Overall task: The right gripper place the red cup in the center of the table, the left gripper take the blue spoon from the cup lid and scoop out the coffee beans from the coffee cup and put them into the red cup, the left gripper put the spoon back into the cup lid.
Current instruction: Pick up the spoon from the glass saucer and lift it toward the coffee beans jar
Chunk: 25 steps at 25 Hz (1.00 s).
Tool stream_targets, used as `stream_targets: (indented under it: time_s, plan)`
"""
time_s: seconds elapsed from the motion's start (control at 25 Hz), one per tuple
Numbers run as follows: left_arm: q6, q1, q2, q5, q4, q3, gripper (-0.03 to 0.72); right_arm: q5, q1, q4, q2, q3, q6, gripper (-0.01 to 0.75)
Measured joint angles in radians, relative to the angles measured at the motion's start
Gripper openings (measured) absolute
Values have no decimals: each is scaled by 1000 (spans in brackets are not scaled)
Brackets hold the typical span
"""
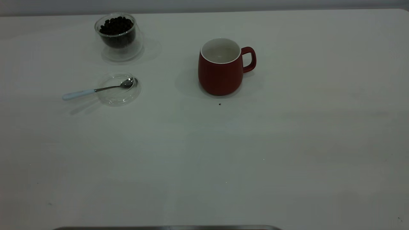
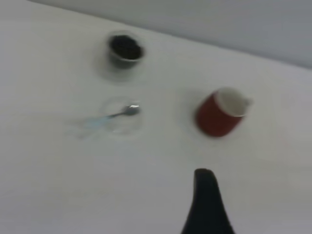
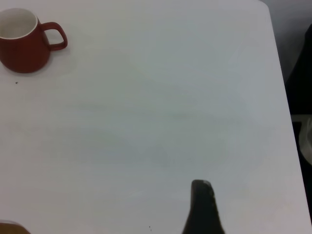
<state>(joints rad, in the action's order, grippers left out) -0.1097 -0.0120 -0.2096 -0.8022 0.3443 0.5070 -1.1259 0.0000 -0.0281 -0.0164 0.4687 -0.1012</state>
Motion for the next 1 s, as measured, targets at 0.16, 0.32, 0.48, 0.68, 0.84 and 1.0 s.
stream_targets:
  time_s: [0.16,0.32,0.48,0.68,0.84,1.0]
  plan:
    - [64,0,-262,134,85,5,555,0,0,0,0,0,0,590]
    - [127,0,-563,211,133,52,525,0,0,0,0,0,0,590]
    - [162,0,-809,268,143,117,517,0,0,0,0,0,0,590]
    - [191,1,-1073,272,149,239,517,0,0,0,0,0,0,590]
    - [219,41,-1284,178,158,388,516,0,0,1,0,0,0,590]
    - [283,124,-1450,86,171,518,516,0,0,1,0,0,0,590]
